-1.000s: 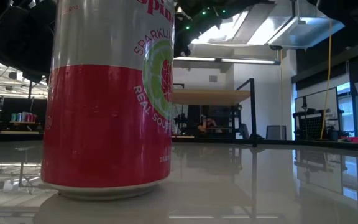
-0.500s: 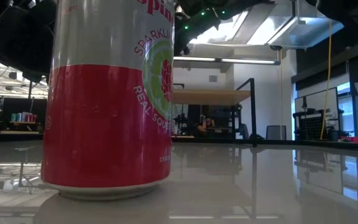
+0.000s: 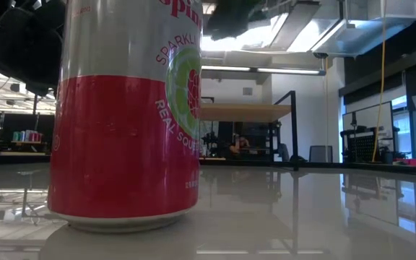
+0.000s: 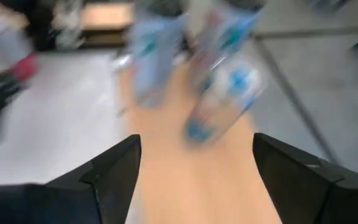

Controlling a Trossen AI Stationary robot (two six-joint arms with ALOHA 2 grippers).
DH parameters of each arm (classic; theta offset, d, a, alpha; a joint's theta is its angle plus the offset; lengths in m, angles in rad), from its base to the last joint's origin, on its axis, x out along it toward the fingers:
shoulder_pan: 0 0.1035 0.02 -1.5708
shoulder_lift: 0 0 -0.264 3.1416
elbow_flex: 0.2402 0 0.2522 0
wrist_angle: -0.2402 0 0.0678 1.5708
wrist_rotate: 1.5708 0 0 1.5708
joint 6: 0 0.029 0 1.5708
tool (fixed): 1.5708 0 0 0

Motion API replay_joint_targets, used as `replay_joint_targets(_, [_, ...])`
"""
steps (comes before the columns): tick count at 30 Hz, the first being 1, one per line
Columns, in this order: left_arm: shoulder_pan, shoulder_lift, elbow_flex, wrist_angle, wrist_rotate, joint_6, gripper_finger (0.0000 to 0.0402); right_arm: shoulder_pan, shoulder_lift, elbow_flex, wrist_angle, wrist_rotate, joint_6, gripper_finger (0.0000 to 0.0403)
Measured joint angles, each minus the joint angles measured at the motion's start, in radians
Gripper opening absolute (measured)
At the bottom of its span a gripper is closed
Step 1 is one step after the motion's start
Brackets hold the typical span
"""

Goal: Place canned beverage on shelf
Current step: Put the blue soda can on the shelf

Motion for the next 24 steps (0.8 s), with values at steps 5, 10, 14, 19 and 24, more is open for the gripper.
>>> replay_joint_targets(5, [0.0, 0.0, 0.0, 0.001, 0.0, -0.005, 0.0337, 0.111, -0.09, -0.051, -0.27, 0.021, 0.143, 0.0294])
replay_joint_targets(10, [0.0, 0.0, 0.0, 0.002, 0.0, -0.007, 0.0337, 0.245, -0.177, -0.202, -0.355, 0.139, 0.282, 0.0286])
replay_joint_targets(14, [0.0, 0.0, 0.0, 0.003, 0.0, -0.007, 0.0337, 0.361, -0.26, -0.362, -0.355, 0.211, 0.386, 0.028])
replay_joint_targets(19, [0.0, 0.0, 0.0, 0.003, 0.034, 0.004, 0.0337, 0.512, -0.362, -0.524, -0.352, 0.255, 0.581, 0.027])
replay_joint_targets(24, [0.0, 0.0, 0.0, 0.008, 0.05, 0.026, 0.0337, 0.678, -0.422, -0.614, -0.357, 0.256, 0.816, 0.0264])
